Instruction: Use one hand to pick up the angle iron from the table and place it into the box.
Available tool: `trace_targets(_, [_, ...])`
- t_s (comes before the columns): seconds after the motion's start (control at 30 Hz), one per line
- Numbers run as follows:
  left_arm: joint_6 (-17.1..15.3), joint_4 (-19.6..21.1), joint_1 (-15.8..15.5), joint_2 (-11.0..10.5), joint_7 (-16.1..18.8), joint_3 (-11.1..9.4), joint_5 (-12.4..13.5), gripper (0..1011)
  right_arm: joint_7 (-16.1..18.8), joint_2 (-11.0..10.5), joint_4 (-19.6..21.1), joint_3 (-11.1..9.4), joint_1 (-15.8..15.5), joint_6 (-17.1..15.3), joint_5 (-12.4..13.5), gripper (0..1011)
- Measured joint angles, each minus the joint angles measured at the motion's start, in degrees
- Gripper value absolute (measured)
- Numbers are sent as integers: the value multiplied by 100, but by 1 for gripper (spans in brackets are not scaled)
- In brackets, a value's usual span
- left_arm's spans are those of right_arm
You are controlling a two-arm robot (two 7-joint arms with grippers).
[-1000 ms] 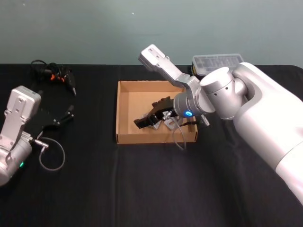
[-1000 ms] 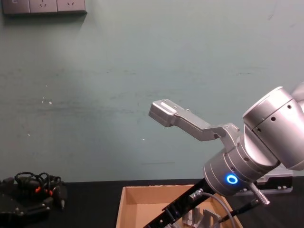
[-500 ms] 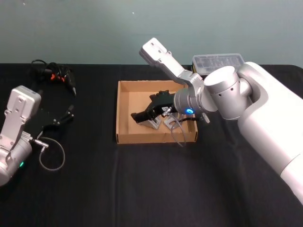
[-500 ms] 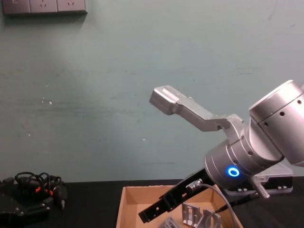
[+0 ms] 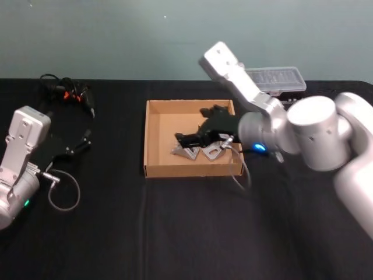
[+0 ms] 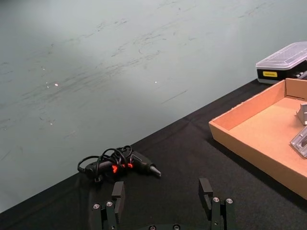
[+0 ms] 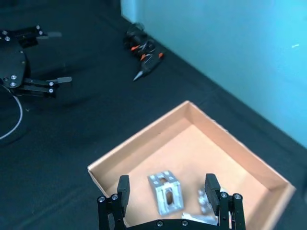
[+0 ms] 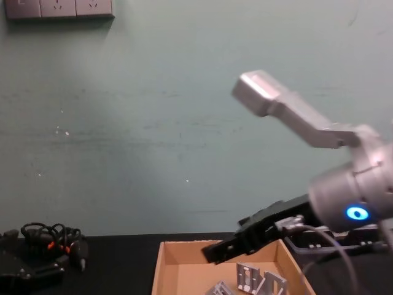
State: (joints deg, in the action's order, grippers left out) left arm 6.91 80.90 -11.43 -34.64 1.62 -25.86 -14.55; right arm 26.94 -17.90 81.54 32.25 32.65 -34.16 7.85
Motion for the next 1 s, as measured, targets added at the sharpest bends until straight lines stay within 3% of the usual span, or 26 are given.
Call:
trace_targets(0.07, [0, 0, 0, 0, 0, 0, 0, 1011, -170, -169, 450, -193, -355, 76, 17, 1000])
trace_targets(0.2, [0, 0, 0, 0, 0, 0, 0, 1011, -382, -341, 917, -473, -823, 191, 55, 1000])
trace_targets(0.3, [0, 0, 0, 0, 0, 0, 0, 1011, -688, -482, 1404, -808, -1416, 387, 68, 1000])
trace_targets(0.4, [0, 0, 0, 0, 0, 0, 0, 1011, -940, -523, 1648, -1019, -1829, 585, 28, 1000])
trace_targets(0.43, [0, 0, 0, 0, 0, 0, 0, 1011, -940, -523, 1648, -1019, -1829, 585, 28, 1000])
trace_targets(0.5, [0, 0, 0, 0, 0, 0, 0, 1011, -1194, -524, 1785, -1174, -2180, 837, -65, 1000])
trace_targets(0.73, [0, 0, 0, 0, 0, 0, 0, 1012, -1640, -428, 1745, -1270, -2518, 1435, -436, 1000])
trace_targets(1.0, [0, 0, 0, 0, 0, 0, 0, 1011, -1647, -411, 1671, -1273, -2526, 1496, -488, 1000])
